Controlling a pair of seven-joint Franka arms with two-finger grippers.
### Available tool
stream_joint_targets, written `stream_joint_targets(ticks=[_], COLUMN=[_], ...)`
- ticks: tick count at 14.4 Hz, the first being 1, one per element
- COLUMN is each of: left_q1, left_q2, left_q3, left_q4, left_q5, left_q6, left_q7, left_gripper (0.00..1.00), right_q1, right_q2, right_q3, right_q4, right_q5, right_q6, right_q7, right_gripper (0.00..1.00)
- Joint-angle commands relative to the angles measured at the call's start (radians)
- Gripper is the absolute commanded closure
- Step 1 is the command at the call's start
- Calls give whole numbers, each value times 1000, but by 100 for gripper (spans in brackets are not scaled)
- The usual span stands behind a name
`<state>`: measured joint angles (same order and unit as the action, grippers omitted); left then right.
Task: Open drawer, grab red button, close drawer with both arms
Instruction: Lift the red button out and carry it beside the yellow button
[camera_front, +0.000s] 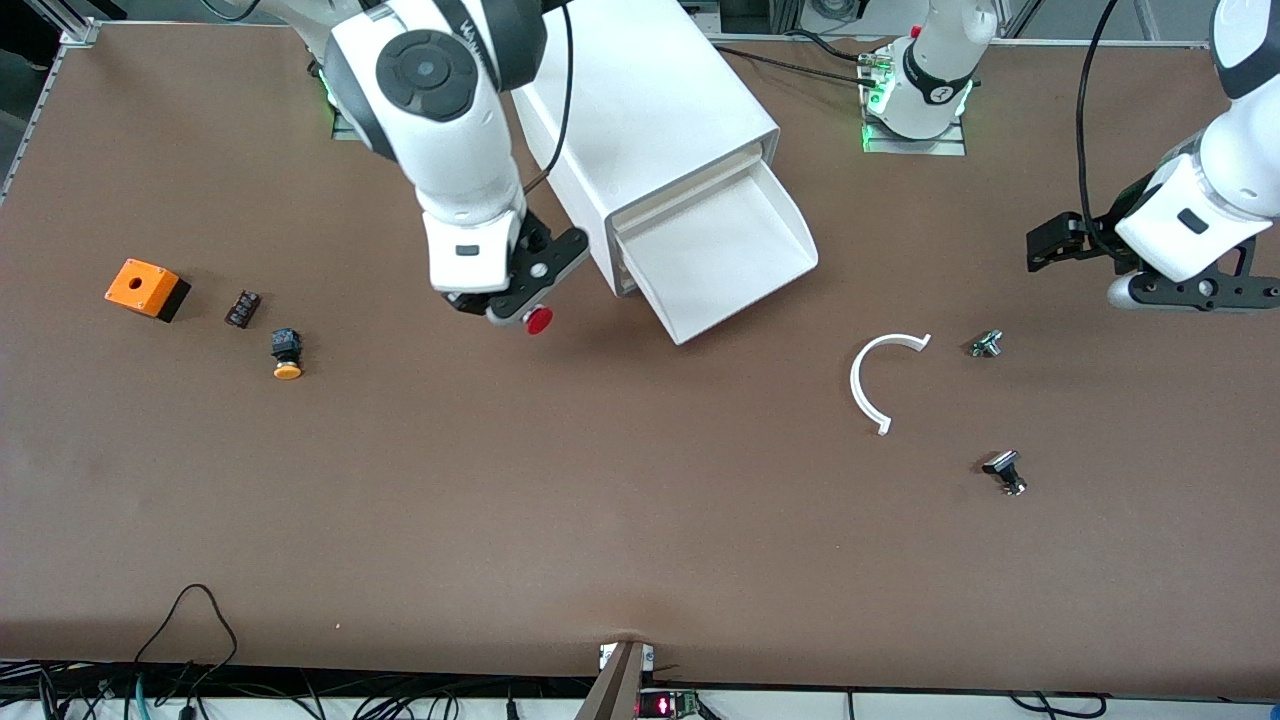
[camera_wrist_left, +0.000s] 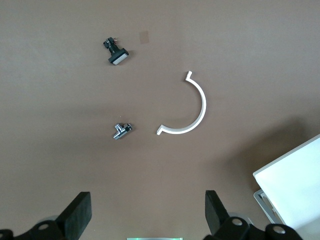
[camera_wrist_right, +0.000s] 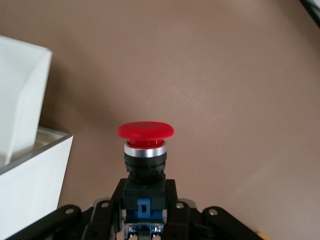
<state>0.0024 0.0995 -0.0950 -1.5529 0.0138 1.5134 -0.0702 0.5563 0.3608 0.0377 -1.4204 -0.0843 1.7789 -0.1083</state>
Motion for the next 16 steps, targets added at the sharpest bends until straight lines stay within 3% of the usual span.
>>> stream_joint_targets(ticks=[1,7,9,14,16], left_q1=[4,15,13,13,10], left_q2=[34,94,124,178,184], left_q3=[-5,-2,-3,-81,-118], left_q4=[-31,-42,-59,-154,-199], left_q5=[9,35,40,23,23], left_q6=[1,14,75,261,333], left_q7=[4,-29,-120,-317,-416], left_gripper=[0,1,1,1,1], right_q1=[-65,-232,-295,-371,-380], right_q2=[-57,-111,-160,-163,-161], right_q3=[13,16,21,21,21], right_q4=[-115,-368,-533,-829,-897], right_q5=[-14,0,-3,-3,-2], right_q6=[10,186,352,725,781], right_q7=[148,199,167,68,70], right_gripper=[80,81,81,81,81])
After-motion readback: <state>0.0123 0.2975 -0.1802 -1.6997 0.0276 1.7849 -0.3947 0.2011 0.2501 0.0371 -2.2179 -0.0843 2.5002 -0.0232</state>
